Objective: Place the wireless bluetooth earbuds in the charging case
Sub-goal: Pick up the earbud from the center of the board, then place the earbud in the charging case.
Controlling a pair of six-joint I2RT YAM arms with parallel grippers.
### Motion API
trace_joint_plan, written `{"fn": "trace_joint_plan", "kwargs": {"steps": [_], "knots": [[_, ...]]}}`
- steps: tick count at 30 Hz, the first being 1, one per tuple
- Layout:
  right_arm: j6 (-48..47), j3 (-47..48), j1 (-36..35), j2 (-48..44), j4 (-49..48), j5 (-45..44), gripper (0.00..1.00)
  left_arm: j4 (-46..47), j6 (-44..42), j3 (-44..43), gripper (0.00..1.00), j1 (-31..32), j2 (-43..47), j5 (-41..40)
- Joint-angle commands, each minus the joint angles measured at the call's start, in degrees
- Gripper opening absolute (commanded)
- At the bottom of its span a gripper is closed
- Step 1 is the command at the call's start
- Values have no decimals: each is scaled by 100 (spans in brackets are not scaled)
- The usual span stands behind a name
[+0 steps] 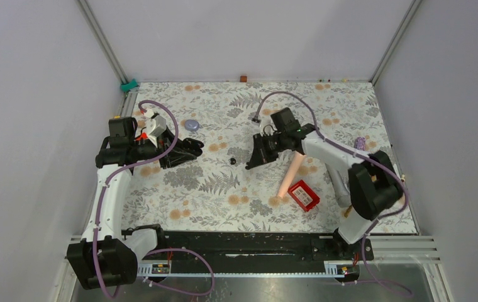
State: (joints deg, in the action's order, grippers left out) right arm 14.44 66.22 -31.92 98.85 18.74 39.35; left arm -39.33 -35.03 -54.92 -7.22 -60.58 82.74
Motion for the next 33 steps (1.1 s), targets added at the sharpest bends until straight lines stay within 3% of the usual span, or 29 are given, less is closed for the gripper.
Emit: {"fn": "trace_joint_plan", "kwargs": {"steps": [1, 11, 18, 23, 28, 33], "knots": [[-1132, 358, -59, -1164, 332, -408, 9, 137, -162, -42, 0, 39, -37, 142], [-2732, 1006, -170, -2305, 1142, -367, 9, 134, -54, -173, 0, 1081, -636, -338], [-3296, 1761, -429, -2308, 1894, 21, 11, 19, -141, -299, 0, 1903, -876, -982], [-3412, 2162, -588, -2069, 2137, 419, 11, -1627, -1590, -1065, 0, 2315, -1408, -1340], [-3350, 2141, -881, -1852, 2132, 730, 11, -3594, -3342, -1919, 0, 2403, -2069, -926], [-3059, 2100, -1097, -1664, 2109, 912, 11, -4834, -4765, -2074, 0, 2576, -2401, -697]]}}
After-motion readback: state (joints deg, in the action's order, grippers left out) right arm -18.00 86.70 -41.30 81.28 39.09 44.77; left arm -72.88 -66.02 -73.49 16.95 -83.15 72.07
